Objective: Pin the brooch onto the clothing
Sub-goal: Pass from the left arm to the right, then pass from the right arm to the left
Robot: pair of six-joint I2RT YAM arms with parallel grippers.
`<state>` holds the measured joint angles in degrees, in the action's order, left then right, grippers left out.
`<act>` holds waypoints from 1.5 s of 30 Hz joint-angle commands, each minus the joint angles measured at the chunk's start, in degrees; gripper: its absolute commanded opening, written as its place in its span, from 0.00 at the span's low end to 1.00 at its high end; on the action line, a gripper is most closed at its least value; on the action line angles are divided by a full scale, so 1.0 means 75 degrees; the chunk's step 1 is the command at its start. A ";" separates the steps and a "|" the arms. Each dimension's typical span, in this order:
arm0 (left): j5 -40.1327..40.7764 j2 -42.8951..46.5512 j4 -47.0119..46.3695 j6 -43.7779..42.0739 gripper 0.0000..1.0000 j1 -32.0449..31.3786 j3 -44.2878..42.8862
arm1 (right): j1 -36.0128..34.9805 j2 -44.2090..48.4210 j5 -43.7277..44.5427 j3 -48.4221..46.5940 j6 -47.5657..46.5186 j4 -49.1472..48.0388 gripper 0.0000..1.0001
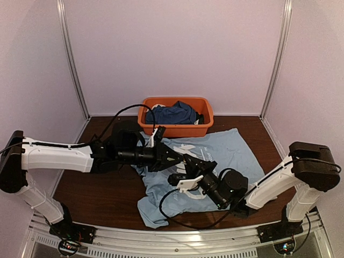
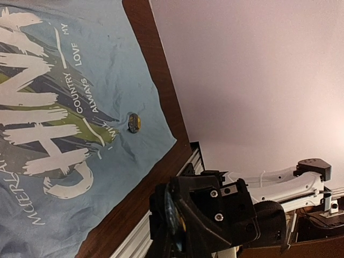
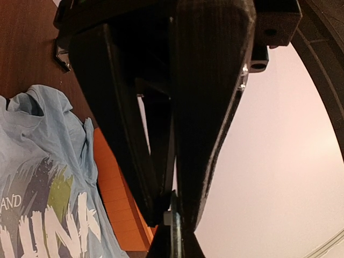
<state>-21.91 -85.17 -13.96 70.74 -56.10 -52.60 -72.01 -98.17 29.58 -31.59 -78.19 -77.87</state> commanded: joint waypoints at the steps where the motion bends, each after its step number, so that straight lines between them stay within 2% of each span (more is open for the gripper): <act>1: 0.0122 0.0288 -0.0381 -0.0363 0.17 -0.0032 -0.0017 | -0.0130 0.0154 0.0068 0.0120 0.0293 -0.1744 0.00; 4: 0.0361 0.0583 -0.0203 -0.0611 0.26 -0.0032 0.0016 | -0.0201 0.0319 0.0141 0.0228 0.0554 -0.1531 0.00; 7: 0.0873 0.1014 0.0246 -0.1043 0.50 -0.0032 -0.0019 | -0.0329 0.0621 0.0403 0.0295 0.1152 -0.1085 0.00; 9: 0.1360 0.1371 0.0643 -0.1506 0.66 -0.0032 -0.0092 | -0.0386 0.1048 0.0615 0.0285 0.1888 -0.0127 0.00; 11: 0.1955 0.1685 0.1265 -0.2072 0.78 -0.0020 -0.0233 | -0.0407 0.1787 0.0627 0.0122 0.3106 0.1745 0.00; 14: 0.2718 0.2083 0.1699 -0.2960 0.97 0.0001 -0.0208 | -0.0274 0.2997 -0.0247 -0.0738 0.5685 0.5628 0.00; 16: 0.2811 0.2252 0.1600 -0.3677 0.98 0.0046 -0.0083 | -0.0133 0.3475 -0.1127 -0.1370 0.7007 0.7437 0.00; 18: 0.2796 0.2306 0.1547 -0.4254 0.98 0.0103 -0.0012 | -0.0016 0.3850 -0.2111 -0.1716 0.7846 0.8655 0.00; 22: 0.1842 0.2145 0.0991 -0.5497 0.98 0.0161 0.0109 | 0.0206 0.4394 -0.3943 -0.2303 0.9066 1.0377 0.00; 26: 0.0639 0.1749 0.0594 -0.6253 0.98 0.0155 0.0063 | 0.0566 0.4704 -0.5674 -0.2734 0.9954 1.1616 0.00; 29: -0.0278 0.1501 0.0438 -0.6579 0.98 0.0152 -0.0133 | 0.0792 0.4828 -0.6528 -0.2921 1.0377 1.2191 0.00; 35: -0.1545 0.1243 0.0120 -0.6876 0.88 0.0059 -0.0399 | 0.1276 0.4986 -0.7398 -0.2787 1.0955 1.2574 0.00; 41: -0.1722 0.0878 0.0816 -0.7369 0.84 -0.0325 -0.0977 | 0.2078 0.4643 -0.8302 -0.2672 1.1631 1.2647 0.00; 45: -0.1528 0.0380 0.1368 -0.7507 0.77 -0.0454 -0.1480 | 0.2258 0.4228 -0.8558 -0.2820 1.1715 1.2923 0.00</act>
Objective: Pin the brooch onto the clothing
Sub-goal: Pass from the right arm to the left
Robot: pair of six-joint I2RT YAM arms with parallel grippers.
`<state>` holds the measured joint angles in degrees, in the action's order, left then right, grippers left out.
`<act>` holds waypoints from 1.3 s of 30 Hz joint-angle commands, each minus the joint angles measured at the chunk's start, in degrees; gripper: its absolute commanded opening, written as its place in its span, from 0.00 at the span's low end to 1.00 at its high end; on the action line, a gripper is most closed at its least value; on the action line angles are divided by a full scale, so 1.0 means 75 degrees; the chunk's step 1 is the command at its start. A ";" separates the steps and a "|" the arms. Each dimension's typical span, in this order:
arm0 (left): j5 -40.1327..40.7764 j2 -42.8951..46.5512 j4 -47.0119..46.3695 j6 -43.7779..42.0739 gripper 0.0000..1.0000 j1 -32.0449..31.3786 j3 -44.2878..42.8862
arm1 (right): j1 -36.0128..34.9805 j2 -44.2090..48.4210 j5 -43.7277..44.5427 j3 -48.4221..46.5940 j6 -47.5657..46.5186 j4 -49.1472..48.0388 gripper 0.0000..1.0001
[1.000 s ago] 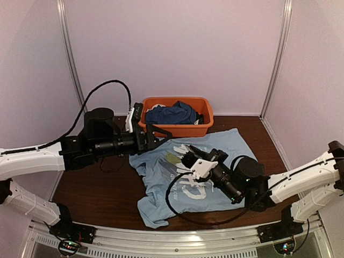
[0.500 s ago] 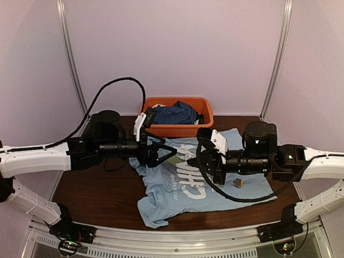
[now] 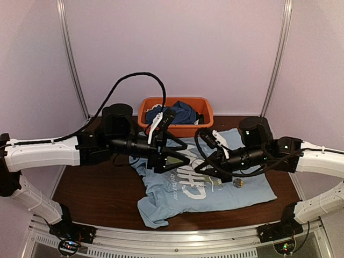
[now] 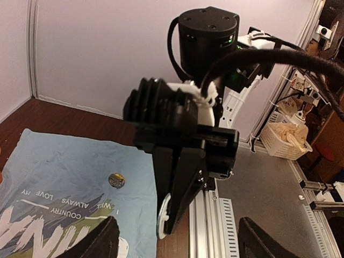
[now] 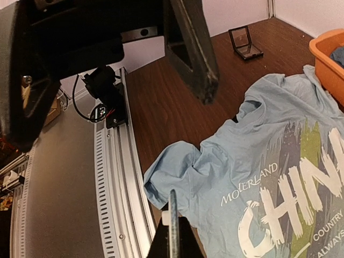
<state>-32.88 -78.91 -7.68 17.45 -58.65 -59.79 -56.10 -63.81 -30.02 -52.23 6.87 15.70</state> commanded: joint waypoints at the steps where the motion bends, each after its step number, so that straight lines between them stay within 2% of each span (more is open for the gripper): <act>1: 0.0004 -0.0616 0.0714 -0.0469 0.74 -0.0148 -0.0680 | 0.0143 -0.0422 -0.0649 -0.0093 0.0380 0.0465 0.00; 5: 0.0266 -0.0973 0.1085 -0.0633 0.64 -0.0295 -0.1045 | 0.0174 -0.0549 -0.0695 -0.0125 0.0443 0.0417 0.00; 10: 0.0555 -0.1137 0.1381 -0.0721 0.62 -0.0324 -0.1080 | 0.0207 -0.0417 -0.0743 -0.0098 0.0476 0.0357 0.00; 24: 0.0319 -0.1385 0.1330 -0.0760 0.40 -0.0383 -0.1017 | 0.0296 -0.0316 -0.0892 -0.0045 0.0559 0.0217 0.00; 28: 0.0298 -0.1388 0.1234 -0.0714 0.28 -0.0394 -0.0983 | 0.0296 -0.0319 -0.0914 -0.0044 0.0572 0.0214 0.00; 35: 0.0183 -0.1390 0.0970 -0.0603 0.01 -0.0394 -0.0869 | 0.0296 -0.0240 -0.0854 0.0008 0.0554 0.0233 0.00; 39: 0.0106 -0.1326 0.0591 -0.0476 0.00 -0.0394 -0.0713 | 0.0313 -0.0149 -0.0777 0.0014 0.0515 0.0262 0.00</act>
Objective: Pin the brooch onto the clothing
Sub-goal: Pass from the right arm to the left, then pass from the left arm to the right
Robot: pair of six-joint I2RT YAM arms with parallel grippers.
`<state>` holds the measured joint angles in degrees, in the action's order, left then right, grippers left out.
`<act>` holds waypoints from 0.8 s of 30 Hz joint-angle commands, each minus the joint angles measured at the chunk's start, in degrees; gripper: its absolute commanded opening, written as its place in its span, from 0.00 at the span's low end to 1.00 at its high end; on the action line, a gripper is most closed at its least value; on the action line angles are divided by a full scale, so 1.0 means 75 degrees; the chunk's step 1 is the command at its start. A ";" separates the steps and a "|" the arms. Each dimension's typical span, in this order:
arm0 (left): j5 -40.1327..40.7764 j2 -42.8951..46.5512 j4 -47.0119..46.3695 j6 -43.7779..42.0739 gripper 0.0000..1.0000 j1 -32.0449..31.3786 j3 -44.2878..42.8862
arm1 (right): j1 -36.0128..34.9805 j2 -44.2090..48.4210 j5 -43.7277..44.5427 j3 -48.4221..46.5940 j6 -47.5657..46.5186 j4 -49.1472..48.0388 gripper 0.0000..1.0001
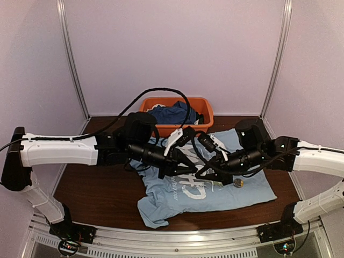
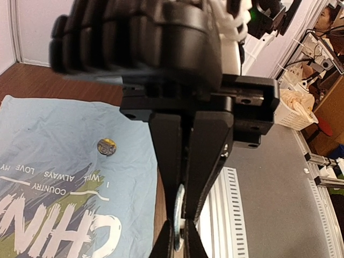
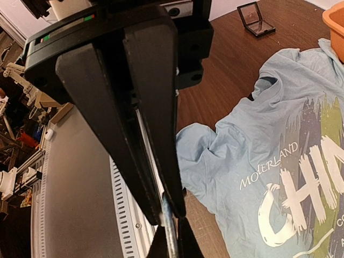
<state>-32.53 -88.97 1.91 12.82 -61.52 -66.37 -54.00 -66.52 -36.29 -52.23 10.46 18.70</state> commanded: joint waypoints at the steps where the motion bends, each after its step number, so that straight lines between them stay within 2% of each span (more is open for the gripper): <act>1: 0.0066 0.0051 -0.0822 0.0182 0.00 -0.0010 0.0242 | 0.0045 0.0245 0.0062 0.0014 0.0035 -0.0138 0.04; 5: 0.0251 0.0280 -0.1378 0.0453 0.00 -0.0012 0.0543 | 0.0223 0.0485 -0.0147 0.0154 0.0195 -0.0426 0.18; 8: 0.0636 0.0525 -0.1995 0.0797 0.00 -0.0013 0.0848 | 0.0359 0.0732 -0.0181 0.0281 0.0328 -0.0712 0.59; 10: 0.1007 0.0730 -0.2592 0.1087 0.00 -0.0009 0.1185 | 0.0409 0.0993 -0.0082 0.0491 0.0424 -0.1057 0.76; 11: 0.1168 0.0828 -0.2963 0.1232 0.00 -0.0006 0.1377 | 0.0426 0.1147 -0.0012 0.0636 0.0476 -0.1300 0.79; 15: 0.2048 0.1207 -0.4680 0.2064 0.00 -0.0009 0.2397 | 0.0482 0.1813 0.0613 0.1444 0.0964 -0.2760 0.92; 17: 0.2371 0.1329 -0.5819 0.2449 0.00 -0.0004 0.2959 | 0.0488 0.2018 0.0837 0.1996 0.1440 -0.3846 0.95; 19: 0.2492 0.1334 -0.6835 0.2744 0.00 -0.0009 0.3341 | 0.0490 0.2037 0.0967 0.2350 0.1811 -0.4599 0.93; 21: 0.2432 0.1224 -0.7610 0.2944 0.00 -0.0011 0.3483 | 0.0498 0.1860 0.1025 0.2576 0.2173 -0.5187 0.87; 24: 0.2277 0.0980 -0.8234 0.3150 0.00 -0.0013 0.3494 | 0.0497 0.1402 0.0808 0.2679 0.2774 -0.6021 0.82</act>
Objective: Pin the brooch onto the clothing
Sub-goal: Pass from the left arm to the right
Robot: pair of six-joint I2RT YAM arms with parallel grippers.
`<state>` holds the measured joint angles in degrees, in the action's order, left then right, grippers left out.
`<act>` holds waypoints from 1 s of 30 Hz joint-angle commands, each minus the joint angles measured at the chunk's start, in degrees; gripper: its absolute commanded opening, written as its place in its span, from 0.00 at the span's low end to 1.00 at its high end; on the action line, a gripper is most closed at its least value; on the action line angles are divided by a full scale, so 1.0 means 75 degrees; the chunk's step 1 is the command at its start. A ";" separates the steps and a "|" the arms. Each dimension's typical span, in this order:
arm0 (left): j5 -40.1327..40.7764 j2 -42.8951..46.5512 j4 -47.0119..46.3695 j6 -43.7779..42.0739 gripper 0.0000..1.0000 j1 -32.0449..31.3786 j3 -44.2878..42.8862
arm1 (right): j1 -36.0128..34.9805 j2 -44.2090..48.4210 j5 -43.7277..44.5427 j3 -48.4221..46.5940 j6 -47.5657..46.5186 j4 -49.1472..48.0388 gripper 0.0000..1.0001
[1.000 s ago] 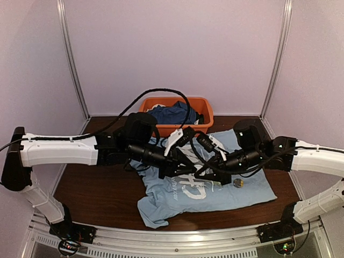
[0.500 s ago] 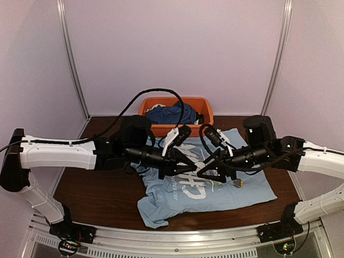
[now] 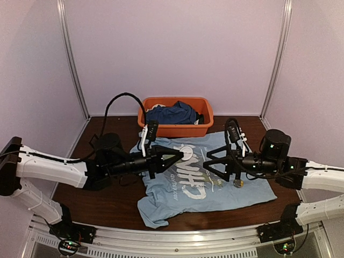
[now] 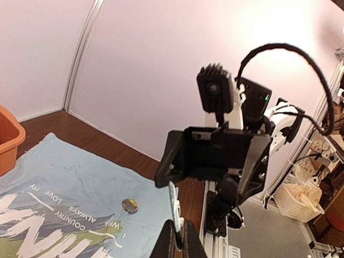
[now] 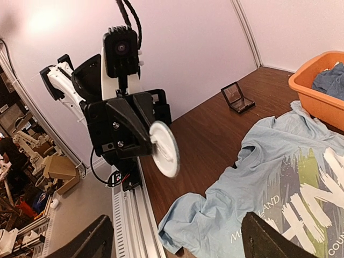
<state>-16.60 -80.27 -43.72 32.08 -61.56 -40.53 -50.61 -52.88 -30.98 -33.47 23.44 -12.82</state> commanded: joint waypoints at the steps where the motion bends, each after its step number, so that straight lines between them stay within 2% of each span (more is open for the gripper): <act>1: 0.0107 -0.0273 -0.2373 0.0668 0.00 -0.0005 0.0052 | 0.0045 -0.0555 0.0028 0.0204 0.1230 -0.2124 0.80; 5: -0.0187 -0.0705 -0.3067 0.0974 0.00 -0.0007 -0.0088 | 0.0044 -0.1119 -0.0167 0.0057 0.1535 -0.2739 0.74; 11: -0.0239 -0.0924 -0.3287 0.1111 0.00 -0.0004 -0.0196 | 0.0044 -0.1608 -0.0732 0.0054 0.2170 -0.4044 0.61; 12: -0.0235 -0.0931 -0.3287 0.1114 0.00 -0.0003 -0.0196 | 0.0039 -0.1653 -0.0794 0.0071 0.2247 -0.4256 0.56; 16: -0.0259 -0.0984 -0.3319 0.1159 0.00 -0.0006 -0.0220 | 0.0039 -0.1847 -0.0946 0.0061 0.2407 -0.4646 0.18; 17: -0.0274 -0.0999 -0.3322 0.1169 0.00 -0.0007 -0.0231 | 0.0035 -0.1921 -0.0967 0.0033 0.2427 -0.4662 0.13; 19: -0.0292 -0.1035 -0.3333 0.1200 0.00 -0.0006 -0.0253 | 0.0047 -0.2007 -0.0961 -0.0004 0.2445 -0.4672 0.13; 23: -0.0346 -0.1095 -0.3374 0.1281 0.00 -0.0007 -0.0261 | 0.0042 -0.2126 -0.0961 -0.0061 0.2508 -0.4767 0.22; 30: -0.0341 -0.1143 -0.3575 0.1403 0.00 -0.0007 -0.0177 | 0.0039 -0.2113 -0.1011 -0.0121 0.2523 -0.4860 0.22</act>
<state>-18.26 -88.18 -66.48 41.76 -61.56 -40.95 -50.59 -68.90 -37.52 -32.67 42.04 -47.40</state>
